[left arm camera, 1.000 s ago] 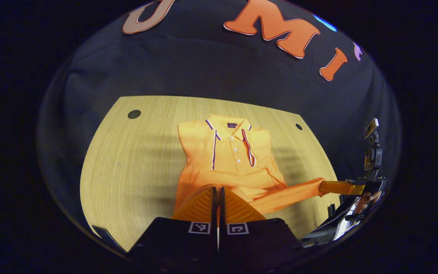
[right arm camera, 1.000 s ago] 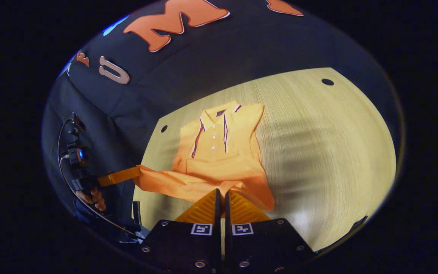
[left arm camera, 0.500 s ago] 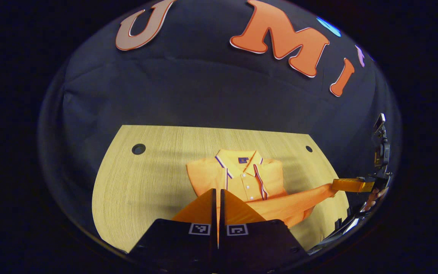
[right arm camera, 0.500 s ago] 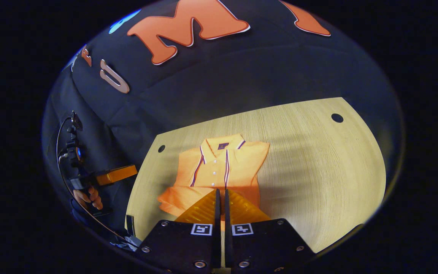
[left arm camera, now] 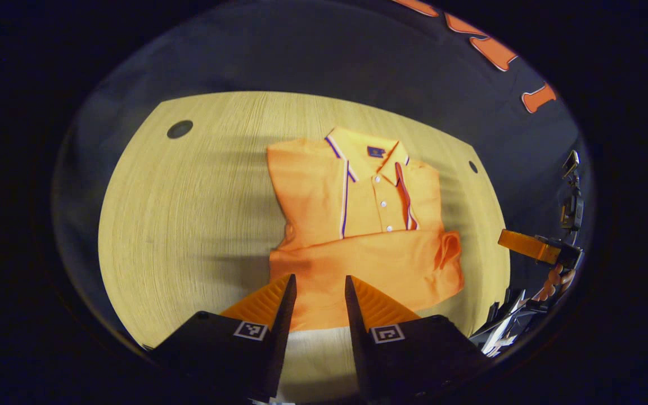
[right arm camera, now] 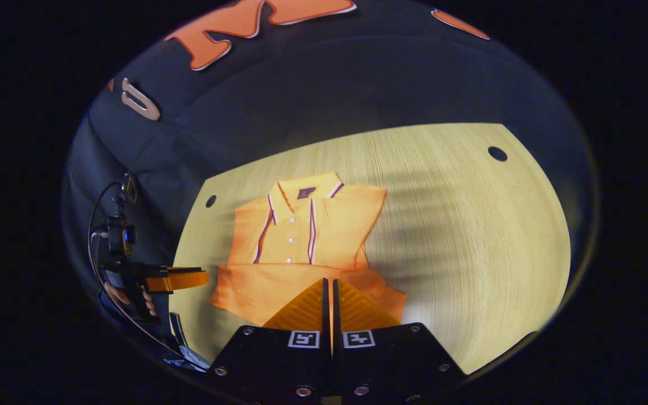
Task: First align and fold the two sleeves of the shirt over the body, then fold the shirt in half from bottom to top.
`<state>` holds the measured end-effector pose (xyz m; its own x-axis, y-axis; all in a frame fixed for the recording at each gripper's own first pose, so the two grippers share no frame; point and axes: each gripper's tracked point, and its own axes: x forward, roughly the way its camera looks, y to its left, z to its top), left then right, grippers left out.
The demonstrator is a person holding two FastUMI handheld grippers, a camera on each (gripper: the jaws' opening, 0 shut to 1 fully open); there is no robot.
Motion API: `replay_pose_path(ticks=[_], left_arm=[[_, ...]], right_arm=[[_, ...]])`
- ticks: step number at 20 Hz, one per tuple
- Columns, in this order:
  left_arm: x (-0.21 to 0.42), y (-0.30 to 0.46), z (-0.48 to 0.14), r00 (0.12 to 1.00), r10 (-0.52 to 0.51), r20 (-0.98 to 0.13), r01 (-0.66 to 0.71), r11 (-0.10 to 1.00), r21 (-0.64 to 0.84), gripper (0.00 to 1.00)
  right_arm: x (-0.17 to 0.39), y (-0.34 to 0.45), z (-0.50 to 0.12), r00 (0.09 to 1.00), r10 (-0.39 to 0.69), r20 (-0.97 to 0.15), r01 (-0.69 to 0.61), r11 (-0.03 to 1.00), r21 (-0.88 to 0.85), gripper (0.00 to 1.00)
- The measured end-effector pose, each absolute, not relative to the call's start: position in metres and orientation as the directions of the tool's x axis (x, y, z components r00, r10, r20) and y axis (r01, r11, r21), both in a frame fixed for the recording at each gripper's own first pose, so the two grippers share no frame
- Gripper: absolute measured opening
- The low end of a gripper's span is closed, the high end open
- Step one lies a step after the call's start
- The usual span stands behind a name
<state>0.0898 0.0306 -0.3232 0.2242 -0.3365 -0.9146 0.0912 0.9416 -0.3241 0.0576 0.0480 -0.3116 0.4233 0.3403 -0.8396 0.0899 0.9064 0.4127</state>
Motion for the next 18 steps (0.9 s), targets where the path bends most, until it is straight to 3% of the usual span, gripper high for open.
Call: replay_pose_path(ticks=[1, 2, 3, 4, 7, 8, 10, 11, 12, 14, 15, 16, 17, 18], left_arm=[[0.087, 0.031, -0.325, 0.199, -0.351, -0.915, 0.075, 0.936, -0.343, 0.52], [0.084, 0.032, -0.330, 0.184, -0.348, -0.919, 0.056, 0.937, -0.344, 0.66], [0.082, 0.030, -0.337, 0.176, -0.347, -0.921, 0.055, 0.938, -0.343, 0.74], [0.080, 0.029, -0.347, 0.155, -0.333, -0.930, 0.054, 0.943, -0.329, 0.81], [0.080, 0.027, -0.361, 0.123, -0.300, -0.946, 0.052, 0.954, -0.296, 0.83], [0.080, 0.027, -0.367, 0.109, -0.286, -0.952, 0.040, 0.958, -0.283, 0.78], [0.078, 0.029, -0.381, 0.081, -0.266, -0.961, 0.019, 0.964, -0.265, 0.84], [0.077, 0.030, -0.384, 0.071, -0.253, -0.965, 0.011, 0.967, -0.253, 0.83], [0.082, 0.032, -0.386, 0.080, -0.244, -0.967, 0.020, 0.970, -0.243, 0.67], [0.086, 0.035, -0.397, 0.079, -0.222, -0.972, 0.037, 0.975, -0.220, 0.45], [0.087, 0.036, -0.390, 0.079, -0.226, -0.971, 0.031, 0.974, -0.224, 0.34], [0.087, 0.034, -0.385, 0.081, -0.248, -0.965, 0.052, 0.968, -0.244, 0.12], [0.087, 0.033, -0.383, 0.093, -0.263, -0.960, 0.067, 0.964, -0.257, 0.14], [0.092, 0.030, -0.381, 0.117, -0.274, -0.955, 0.083, 0.961, -0.265, 0.13]], right_arm=[[0.054, 0.049, -0.322, 0.400, 0.345, -0.849, 0.099, 0.905, 0.415, 0.08], [0.049, 0.052, -0.331, 0.379, 0.352, -0.856, 0.104, 0.903, 0.417, 0.13], [0.048, 0.055, -0.338, 0.365, 0.353, -0.861, 0.105, 0.904, 0.415, 0.27], [0.045, 0.058, -0.344, 0.351, 0.354, -0.867, 0.096, 0.907, 0.409, 0.31], [0.047, 0.067, -0.360, 0.322, 0.346, -0.881, 0.066, 0.920, 0.385, 0.59], [0.046, 0.070, -0.368, 0.306, 0.341, -0.889, 0.060, 0.925, 0.375, 0.63], [0.047, 0.069, -0.386, 0.285, 0.304, -0.909, 0.044, 0.943, 0.329, 0.58], [0.047, 0.070, -0.392, 0.276, 0.297, -0.914, 0.039, 0.947, 0.320, 0.69], [0.048, 0.071, -0.397, 0.269, 0.291, -0.918, 0.040, 0.949, 0.313, 0.69], [0.050, 0.073, -0.404, 0.257, 0.303, -0.918, 0.057, 0.943, 0.328, 0.66], [0.052, 0.074, -0.407, 0.253, 0.308, -0.917, 0.064, 0.940, 0.334, 0.56], [0.056, 0.072, -0.414, 0.255, 0.291, -0.922, 0.083, 0.944, 0.320, 0.47], [0.059, 0.070, -0.419, 0.255, 0.284, -0.924, 0.105, 0.942, 0.319, 0.21], [0.061, 0.072, -0.415, 0.268, 0.302, -0.915, 0.120, 0.932, 0.343, 0.15]])
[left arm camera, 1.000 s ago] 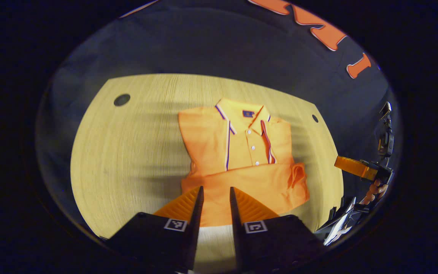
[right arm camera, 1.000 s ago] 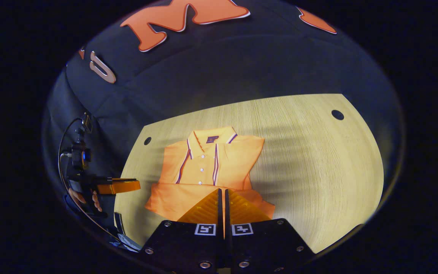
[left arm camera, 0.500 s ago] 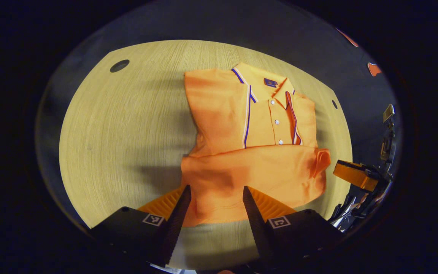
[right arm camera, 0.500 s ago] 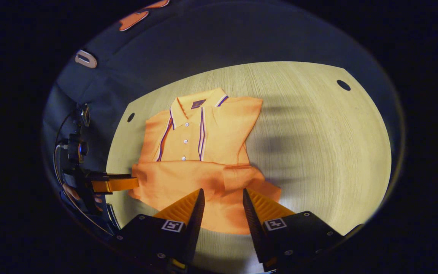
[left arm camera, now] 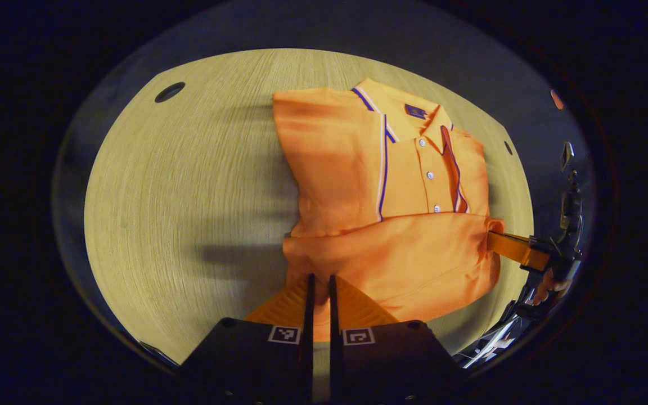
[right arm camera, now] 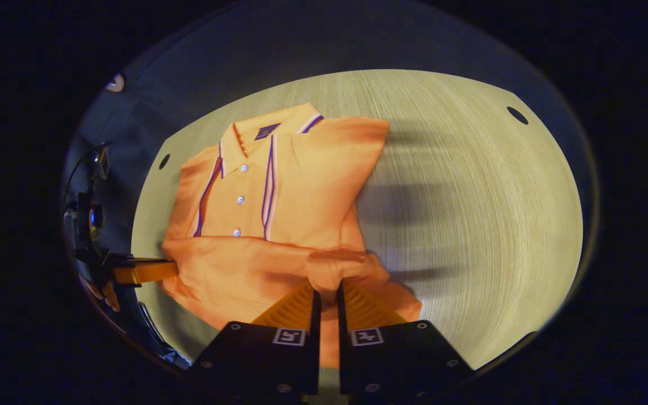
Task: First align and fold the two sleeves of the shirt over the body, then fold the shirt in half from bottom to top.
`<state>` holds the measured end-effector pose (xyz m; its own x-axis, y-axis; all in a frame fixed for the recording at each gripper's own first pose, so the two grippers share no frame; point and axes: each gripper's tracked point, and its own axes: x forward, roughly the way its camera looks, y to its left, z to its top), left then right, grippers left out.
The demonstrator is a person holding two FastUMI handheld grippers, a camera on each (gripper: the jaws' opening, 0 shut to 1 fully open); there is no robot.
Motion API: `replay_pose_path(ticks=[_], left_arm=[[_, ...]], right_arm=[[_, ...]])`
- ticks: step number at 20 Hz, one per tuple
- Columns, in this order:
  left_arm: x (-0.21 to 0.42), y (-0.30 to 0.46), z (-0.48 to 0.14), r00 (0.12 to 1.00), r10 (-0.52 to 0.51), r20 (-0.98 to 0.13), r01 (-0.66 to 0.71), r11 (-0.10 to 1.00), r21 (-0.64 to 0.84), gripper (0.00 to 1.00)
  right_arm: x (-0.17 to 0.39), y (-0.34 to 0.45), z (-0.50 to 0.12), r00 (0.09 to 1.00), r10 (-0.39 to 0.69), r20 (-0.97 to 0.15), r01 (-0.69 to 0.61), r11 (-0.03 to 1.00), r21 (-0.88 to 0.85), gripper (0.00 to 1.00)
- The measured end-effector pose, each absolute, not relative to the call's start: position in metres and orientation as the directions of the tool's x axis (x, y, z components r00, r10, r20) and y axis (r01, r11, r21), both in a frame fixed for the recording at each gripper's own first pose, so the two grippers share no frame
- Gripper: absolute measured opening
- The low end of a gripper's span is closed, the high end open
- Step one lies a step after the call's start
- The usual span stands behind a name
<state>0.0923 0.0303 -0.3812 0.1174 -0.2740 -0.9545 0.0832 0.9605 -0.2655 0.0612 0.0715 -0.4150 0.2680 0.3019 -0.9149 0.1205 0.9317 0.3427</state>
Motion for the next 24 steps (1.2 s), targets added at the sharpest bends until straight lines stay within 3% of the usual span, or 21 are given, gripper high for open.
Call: replay_pose_path(ticks=[1, 2, 5, 8, 11, 13, 15, 16, 17, 18, 19, 21, 22, 24], left_arm=[[0.101, 0.034, -0.363, 0.166, -0.283, -0.945, 0.071, 0.959, -0.274, 0.12], [0.111, 0.029, -0.371, 0.201, -0.280, -0.939, 0.069, 0.960, -0.271, 0.02], [0.117, 0.032, -0.361, 0.225, -0.282, -0.933, 0.113, 0.958, -0.263, 0.04], [0.146, 0.023, -0.339, 0.314, -0.335, -0.888, 0.114, 0.942, -0.315, 0.01], [0.141, 0.032, -0.349, 0.251, -0.301, -0.920, 0.113, 0.953, -0.281, 0.01], [0.130, 0.046, -0.354, 0.226, -0.257, -0.940, 0.197, 0.957, -0.214, 0.01], [0.113, 0.039, -0.350, 0.199, -0.300, -0.933, 0.270, 0.932, -0.242, 0.03], [0.105, 0.043, -0.349, 0.201, -0.300, -0.933, 0.320, 0.920, -0.227, 0.27], [0.101, 0.048, -0.353, 0.217, -0.278, -0.936, 0.388, 0.904, -0.179, 0.36], [0.094, 0.048, -0.358, 0.220, -0.261, -0.940, 0.445, 0.884, -0.141, 0.55], [0.084, 0.043, -0.362, 0.204, -0.270, -0.941, 0.486, 0.862, -0.143, 0.48], [0.068, 0.034, -0.364, 0.170, -0.298, -0.939, 0.519, 0.837, -0.172, 0.50], [0.062, 0.033, -0.367, 0.156, -0.295, -0.943, 0.513, 0.840, -0.178, 0.64], [0.057, 0.038, -0.377, 0.130, -0.263, -0.956, 0.483, 0.859, -0.170, 0.70]], right_arm=[[0.068, 0.070, -0.413, 0.287, 0.305, -0.908, 0.135, 0.926, 0.353, 0.08], [0.072, 0.070, -0.411, 0.303, 0.317, -0.899, 0.144, 0.917, 0.372, 0.05], [0.092, 0.064, -0.401, 0.349, 0.331, -0.877, 0.200, 0.888, 0.415, 0.05], [0.114, 0.055, -0.389, 0.402, 0.323, -0.857, 0.207, 0.880, 0.428, 0.05], [0.122, 0.051, -0.386, 0.402, 0.314, -0.860, 0.202, 0.886, 0.418, 0.05], [0.124, 0.050, -0.384, 0.410, 0.311, -0.857, 0.197, 0.888, 0.416, 0.05], [0.123, 0.051, -0.381, 0.412, 0.311, -0.857, 0.198, 0.887, 0.418, 0.05], [0.123, 0.049, -0.381, 0.413, 0.309, -0.857, 0.199, 0.887, 0.416, 0.05], [0.123, 0.050, -0.381, 0.414, 0.311, -0.855, 0.197, 0.887, 0.418, 0.05], [0.123, 0.048, -0.381, 0.415, 0.306, -0.857, 0.199, 0.888, 0.414, 0.05], [0.124, 0.048, -0.380, 0.416, 0.308, -0.856, 0.201, 0.886, 0.417, 0.05], [0.125, 0.047, -0.379, 0.419, 0.309, -0.854, 0.207, 0.883, 0.422, 0.05], [0.125, 0.047, -0.378, 0.420, 0.309, -0.853, 0.210, 0.882, 0.422, 0.05], [0.127, 0.046, -0.375, 0.430, 0.313, -0.847, 0.207, 0.879, 0.430, 0.05]])
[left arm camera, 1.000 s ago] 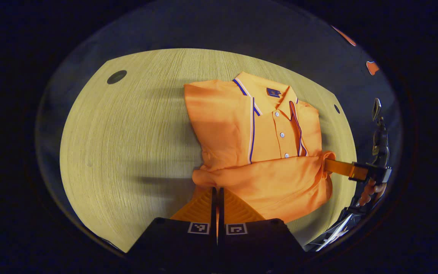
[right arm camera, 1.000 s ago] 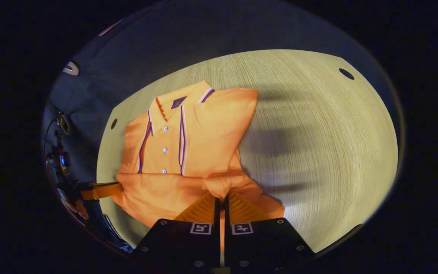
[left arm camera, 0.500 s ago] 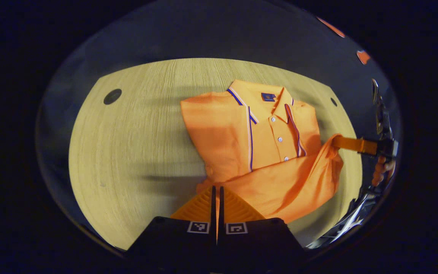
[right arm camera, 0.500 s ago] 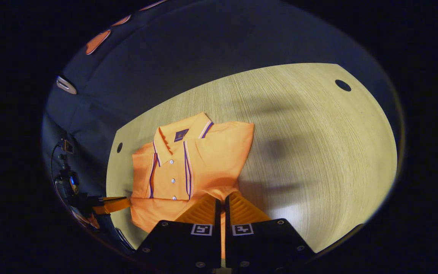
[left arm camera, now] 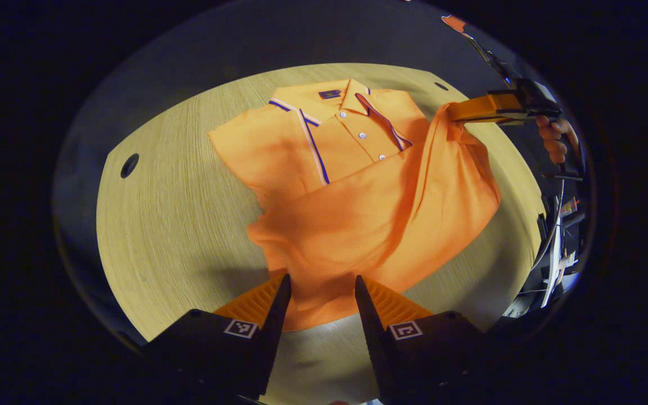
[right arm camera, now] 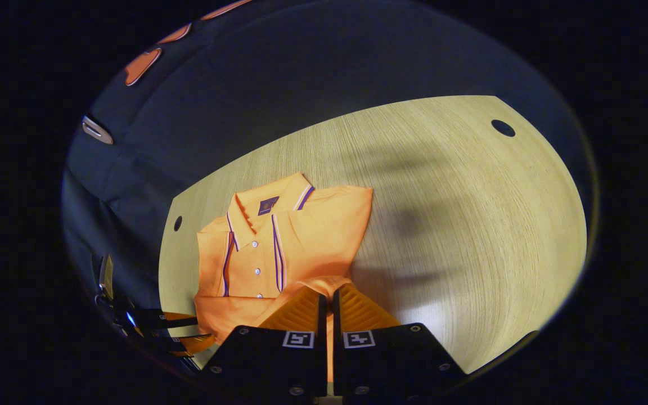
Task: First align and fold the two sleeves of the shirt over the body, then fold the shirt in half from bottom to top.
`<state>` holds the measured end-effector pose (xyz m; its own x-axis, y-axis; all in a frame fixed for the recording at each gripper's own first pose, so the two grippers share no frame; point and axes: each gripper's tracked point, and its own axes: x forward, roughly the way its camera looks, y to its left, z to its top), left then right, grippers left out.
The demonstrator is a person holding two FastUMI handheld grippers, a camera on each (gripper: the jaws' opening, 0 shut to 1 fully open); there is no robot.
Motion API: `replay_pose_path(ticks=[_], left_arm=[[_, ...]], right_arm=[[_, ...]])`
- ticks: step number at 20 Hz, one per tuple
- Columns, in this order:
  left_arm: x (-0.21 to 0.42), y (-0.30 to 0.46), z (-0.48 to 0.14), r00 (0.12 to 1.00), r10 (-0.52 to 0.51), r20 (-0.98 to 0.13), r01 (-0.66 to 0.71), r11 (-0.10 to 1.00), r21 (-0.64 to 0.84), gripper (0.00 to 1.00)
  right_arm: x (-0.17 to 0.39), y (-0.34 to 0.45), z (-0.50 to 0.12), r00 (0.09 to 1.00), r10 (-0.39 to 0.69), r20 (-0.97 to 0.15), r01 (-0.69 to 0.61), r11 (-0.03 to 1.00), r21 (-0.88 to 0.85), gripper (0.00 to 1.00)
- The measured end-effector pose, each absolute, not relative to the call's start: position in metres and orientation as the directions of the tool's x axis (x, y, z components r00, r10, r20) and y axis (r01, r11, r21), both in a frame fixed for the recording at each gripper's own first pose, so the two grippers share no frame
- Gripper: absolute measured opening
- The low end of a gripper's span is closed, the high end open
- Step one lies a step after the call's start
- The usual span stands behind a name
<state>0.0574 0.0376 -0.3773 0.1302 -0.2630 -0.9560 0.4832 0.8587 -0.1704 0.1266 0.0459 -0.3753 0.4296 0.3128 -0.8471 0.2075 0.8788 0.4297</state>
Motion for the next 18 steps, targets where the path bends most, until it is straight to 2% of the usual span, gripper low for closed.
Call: replay_pose_path(ticks=[3, 5, 7, 8, 14, 18], left_arm=[[0.062, 0.036, -0.387, 0.138, -0.219, -0.966, 0.432, 0.891, -0.140, 0.76], [0.067, 0.033, -0.386, 0.164, -0.195, -0.967, 0.427, 0.898, -0.109, 0.70], [0.075, 0.028, -0.386, 0.192, -0.194, -0.962, 0.422, 0.901, -0.098, 0.35], [0.073, 0.023, -0.385, 0.197, -0.211, -0.958, 0.414, 0.903, -0.113, 0.13], [0.120, 0.012, -0.338, 0.317, -0.307, -0.897, 0.356, 0.915, -0.188, 0.12], [0.164, 0.015, -0.318, 0.381, -0.307, -0.872, 0.341, 0.923, -0.177, 0.13]], right_arm=[[0.127, 0.044, -0.376, 0.429, 0.305, -0.850, 0.212, 0.881, 0.423, 0.05], [0.127, 0.043, -0.376, 0.429, 0.305, -0.851, 0.217, 0.879, 0.424, 0.05], [0.127, 0.044, -0.374, 0.431, 0.310, -0.847, 0.217, 0.876, 0.431, 0.05], [0.129, 0.044, -0.374, 0.433, 0.313, -0.845, 0.218, 0.873, 0.436, 0.05], [0.146, 0.044, -0.362, 0.478, 0.328, -0.815, 0.214, 0.856, 0.471, 0.05], [0.170, 0.043, -0.343, 0.514, 0.329, -0.792, 0.184, 0.860, 0.476, 0.05]])
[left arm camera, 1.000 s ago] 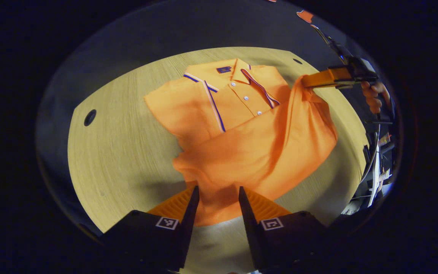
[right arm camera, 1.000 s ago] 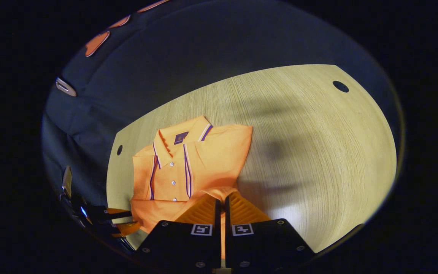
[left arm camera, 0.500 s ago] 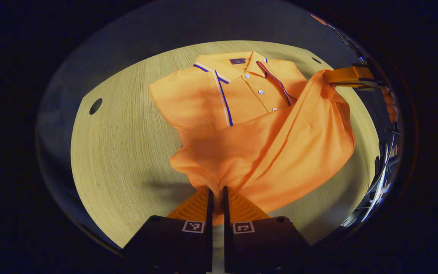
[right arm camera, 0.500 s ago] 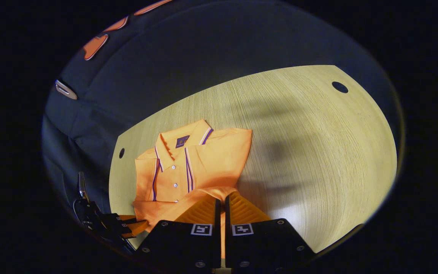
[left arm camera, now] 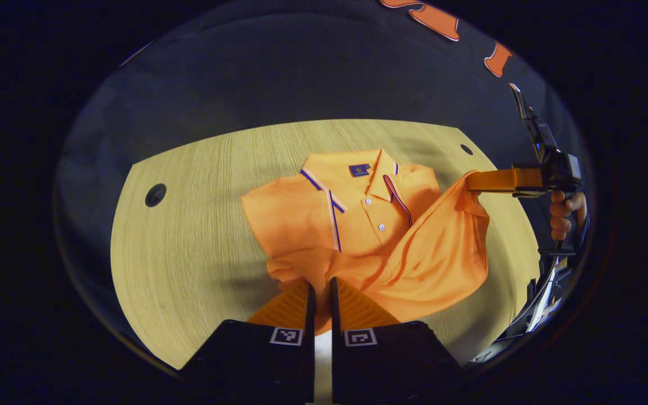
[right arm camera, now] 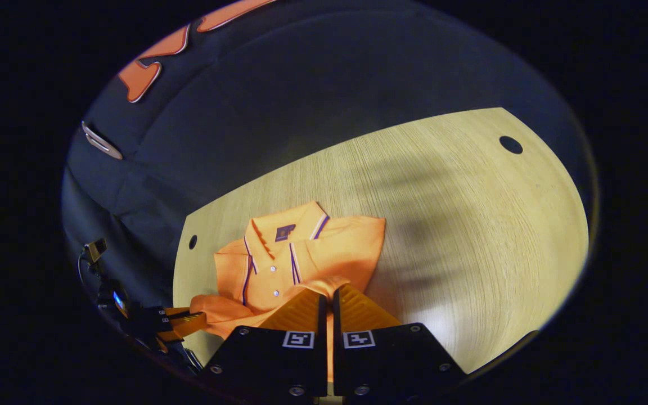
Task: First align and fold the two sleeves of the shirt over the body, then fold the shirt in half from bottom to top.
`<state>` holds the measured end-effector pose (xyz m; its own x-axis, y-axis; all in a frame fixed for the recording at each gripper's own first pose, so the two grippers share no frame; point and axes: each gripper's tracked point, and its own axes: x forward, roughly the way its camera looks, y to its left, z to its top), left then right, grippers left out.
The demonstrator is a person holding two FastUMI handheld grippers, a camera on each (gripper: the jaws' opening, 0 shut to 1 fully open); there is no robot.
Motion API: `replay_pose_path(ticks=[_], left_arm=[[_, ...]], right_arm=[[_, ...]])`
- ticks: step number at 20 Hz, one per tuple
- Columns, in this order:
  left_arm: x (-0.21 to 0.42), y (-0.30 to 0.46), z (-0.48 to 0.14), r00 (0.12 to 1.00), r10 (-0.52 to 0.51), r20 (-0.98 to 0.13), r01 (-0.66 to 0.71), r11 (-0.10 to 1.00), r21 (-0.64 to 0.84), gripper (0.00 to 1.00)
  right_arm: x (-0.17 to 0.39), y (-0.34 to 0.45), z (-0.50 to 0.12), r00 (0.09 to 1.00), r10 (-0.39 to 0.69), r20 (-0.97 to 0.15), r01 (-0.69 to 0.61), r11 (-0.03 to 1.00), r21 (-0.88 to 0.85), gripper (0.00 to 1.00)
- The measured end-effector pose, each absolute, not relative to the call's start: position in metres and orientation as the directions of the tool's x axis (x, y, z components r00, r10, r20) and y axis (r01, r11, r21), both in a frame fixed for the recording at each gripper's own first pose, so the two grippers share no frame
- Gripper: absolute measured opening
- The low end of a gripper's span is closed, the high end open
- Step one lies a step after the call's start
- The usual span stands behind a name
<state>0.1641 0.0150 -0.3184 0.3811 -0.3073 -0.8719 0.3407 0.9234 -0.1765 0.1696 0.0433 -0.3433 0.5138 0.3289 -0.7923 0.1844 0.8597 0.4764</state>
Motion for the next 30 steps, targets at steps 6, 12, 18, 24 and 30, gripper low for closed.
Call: replay_pose_path(ticks=[6, 12, 18, 24, 30], left_arm=[[0.221, 0.016, -0.315, 0.467, -0.279, -0.839, 0.294, 0.944, -0.150, 0.12], [0.259, 0.016, -0.333, 0.480, -0.272, -0.834, 0.270, 0.950, -0.154, 0.09], [0.298, 0.034, -0.328, 0.564, -0.190, -0.804, 0.233, 0.970, -0.066, 0.08], [0.289, 0.047, -0.294, 0.611, -0.157, -0.776, 0.181, 0.982, -0.057, 1.00], [0.263, 0.058, -0.228, 0.761, -0.125, -0.636, 0.161, 0.987, -0.001, 1.00]], right_arm=[[0.219, 0.039, -0.326, 0.560, 0.309, -0.769, 0.154, 0.873, 0.463, 0.05], [0.262, 0.025, -0.331, 0.583, 0.259, -0.770, 0.177, 0.884, 0.432, 0.05], [0.274, 0.021, -0.341, 0.561, 0.238, -0.793, 0.222, 0.880, 0.420, 0.04], [0.258, 0.006, -0.310, 0.639, 0.140, -0.756, 0.138, 0.946, 0.292, 0.78], [0.220, -0.005, -0.241, 0.766, 0.068, -0.639, 0.085, 0.975, 0.207, 0.95]])
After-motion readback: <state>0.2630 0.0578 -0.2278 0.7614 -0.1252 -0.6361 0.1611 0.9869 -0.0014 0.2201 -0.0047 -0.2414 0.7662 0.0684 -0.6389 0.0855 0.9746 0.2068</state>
